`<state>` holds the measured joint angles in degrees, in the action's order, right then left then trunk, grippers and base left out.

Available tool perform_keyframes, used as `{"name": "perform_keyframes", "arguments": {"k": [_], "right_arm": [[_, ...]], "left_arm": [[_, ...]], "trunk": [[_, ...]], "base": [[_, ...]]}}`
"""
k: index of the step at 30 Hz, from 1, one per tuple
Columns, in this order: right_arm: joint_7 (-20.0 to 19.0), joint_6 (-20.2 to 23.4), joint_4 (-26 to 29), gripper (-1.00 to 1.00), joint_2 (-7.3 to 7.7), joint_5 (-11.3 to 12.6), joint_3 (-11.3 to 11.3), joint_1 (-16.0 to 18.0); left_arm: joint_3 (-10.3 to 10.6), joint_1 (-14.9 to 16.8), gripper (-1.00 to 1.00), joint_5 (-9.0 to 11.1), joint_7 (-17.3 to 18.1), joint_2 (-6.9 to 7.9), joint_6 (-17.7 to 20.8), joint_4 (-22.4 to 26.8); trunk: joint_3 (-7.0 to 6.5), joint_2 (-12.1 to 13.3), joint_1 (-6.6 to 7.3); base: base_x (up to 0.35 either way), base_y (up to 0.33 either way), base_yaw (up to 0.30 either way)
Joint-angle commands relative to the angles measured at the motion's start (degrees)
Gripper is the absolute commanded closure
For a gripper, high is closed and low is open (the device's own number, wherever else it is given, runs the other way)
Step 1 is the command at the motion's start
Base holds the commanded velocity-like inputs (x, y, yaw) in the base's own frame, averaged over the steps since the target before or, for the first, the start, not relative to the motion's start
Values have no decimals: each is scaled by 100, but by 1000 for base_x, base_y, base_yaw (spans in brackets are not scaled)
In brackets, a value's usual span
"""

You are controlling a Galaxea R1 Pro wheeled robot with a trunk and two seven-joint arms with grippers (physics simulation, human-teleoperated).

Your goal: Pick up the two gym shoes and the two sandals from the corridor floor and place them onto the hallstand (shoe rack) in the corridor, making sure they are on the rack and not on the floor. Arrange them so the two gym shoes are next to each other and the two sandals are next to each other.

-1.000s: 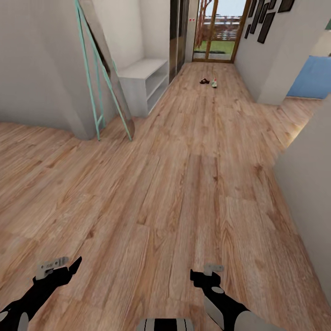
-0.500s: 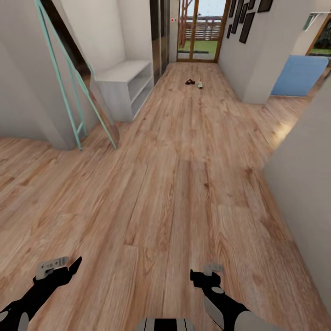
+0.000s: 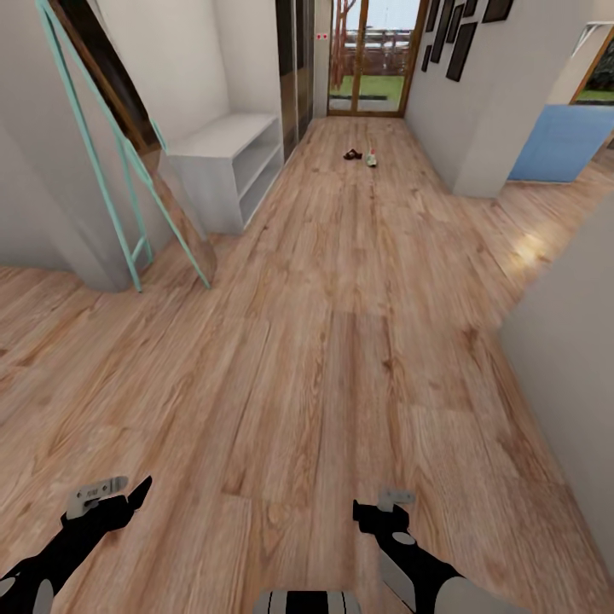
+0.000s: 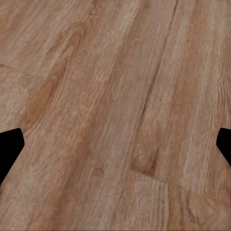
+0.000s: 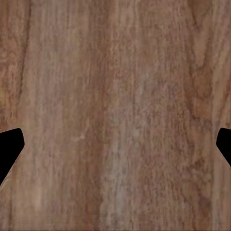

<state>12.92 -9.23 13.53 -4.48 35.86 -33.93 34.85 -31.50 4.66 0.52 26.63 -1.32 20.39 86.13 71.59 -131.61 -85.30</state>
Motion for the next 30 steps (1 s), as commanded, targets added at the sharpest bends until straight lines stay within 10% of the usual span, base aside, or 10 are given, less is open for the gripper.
{"name": "perform_keyframes", "arguments": {"k": [1,30], "right_arm": [[0,0,0,-100,0,0,0,0],[0,-1,0,-100,-9,0,0,-1]], "left_arm": [[1,0,-100,-1,0,0,0,0],[-1,0,-100,-9,0,0,0,0]], "trunk": [[0,0,0],[0,0,0]], "base": [[333,0,0],[333,0,0]]}}
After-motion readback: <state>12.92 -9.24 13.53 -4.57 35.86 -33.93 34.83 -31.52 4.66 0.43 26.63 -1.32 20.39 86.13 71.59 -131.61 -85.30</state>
